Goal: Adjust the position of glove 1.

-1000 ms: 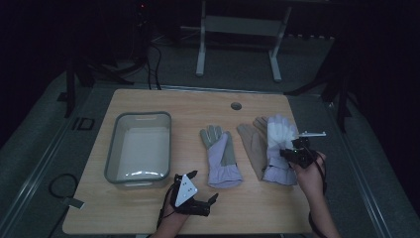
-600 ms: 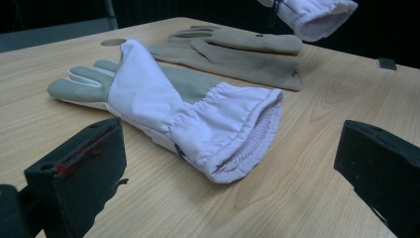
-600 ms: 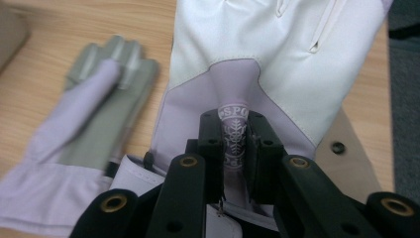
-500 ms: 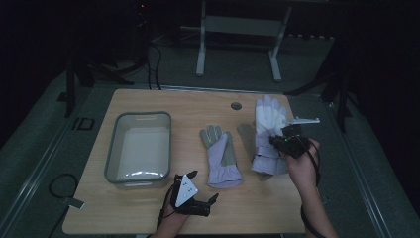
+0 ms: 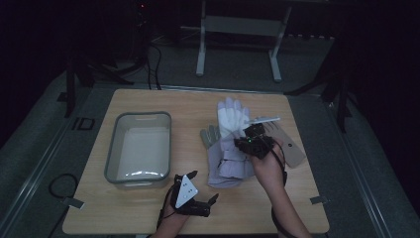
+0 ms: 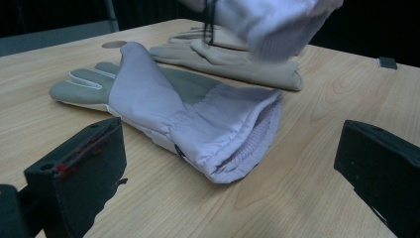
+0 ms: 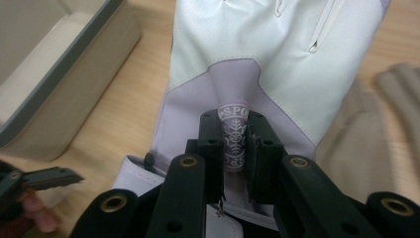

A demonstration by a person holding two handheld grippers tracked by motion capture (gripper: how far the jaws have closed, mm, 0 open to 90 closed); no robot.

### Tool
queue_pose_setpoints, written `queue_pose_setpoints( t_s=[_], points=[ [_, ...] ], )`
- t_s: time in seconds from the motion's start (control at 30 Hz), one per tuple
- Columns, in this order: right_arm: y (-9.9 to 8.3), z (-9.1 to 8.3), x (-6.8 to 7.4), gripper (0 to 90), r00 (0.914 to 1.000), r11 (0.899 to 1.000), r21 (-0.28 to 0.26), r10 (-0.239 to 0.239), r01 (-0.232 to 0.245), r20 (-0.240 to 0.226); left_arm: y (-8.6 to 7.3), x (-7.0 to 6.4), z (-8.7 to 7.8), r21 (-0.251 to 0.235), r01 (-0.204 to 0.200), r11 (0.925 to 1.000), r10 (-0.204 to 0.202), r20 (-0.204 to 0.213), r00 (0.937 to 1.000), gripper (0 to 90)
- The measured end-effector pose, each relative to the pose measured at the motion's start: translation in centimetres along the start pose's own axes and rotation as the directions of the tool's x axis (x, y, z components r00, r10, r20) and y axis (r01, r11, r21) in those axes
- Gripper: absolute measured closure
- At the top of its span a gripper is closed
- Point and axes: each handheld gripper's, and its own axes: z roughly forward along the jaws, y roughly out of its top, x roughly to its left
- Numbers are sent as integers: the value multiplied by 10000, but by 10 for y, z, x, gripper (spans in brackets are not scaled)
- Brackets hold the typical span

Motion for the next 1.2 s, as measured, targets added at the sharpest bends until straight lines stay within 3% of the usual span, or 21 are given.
queue_pose_setpoints(
  t_s=[0.1,0.2,0.23,0.27,0.43,0.63,0.9,1.07,1.2],
  points=[
    [-2,14,11,795,9997,9995,324,1,7,-239,0,0,0,-49,5,10000,-5,-2,10000,0],
    [-4,25,14,795,9999,9986,518,-46,55,-163,0,0,-1,-22,-25,10000,25,40,10000,0],
    [-4,25,14,795,9999,9986,518,-46,55,-163,0,0,-1,-22,-25,10000,25,40,10000,0],
    [-6,40,14,794,9999,9959,903,23,-8,-167,0,0,-1,-41,1,10000,-1,66,10000,0],
    [-13,65,13,793,9998,9882,1530,68,-36,-201,0,0,0,-53,37,10000,-37,58,10000,0],
    [-18,83,11,790,9995,9838,1771,310,-288,-96,0,0,0,-57,56,10000,-56,57,10000,0],
    [-21,94,11,727,9998,9811,1929,173,-165,-28,0,2,0,24,176,9998,-176,104,9998,0],
    [-22,86,6,585,9987,9870,1595,-99,176,-491,0,5,0,5,489,9988,-489,270,9984,0],
    [-23,77,2,453,9942,9888,1299,-626,737,-873,0,4,0,43,432,9991,-433,221,9988,0]
  ],
)
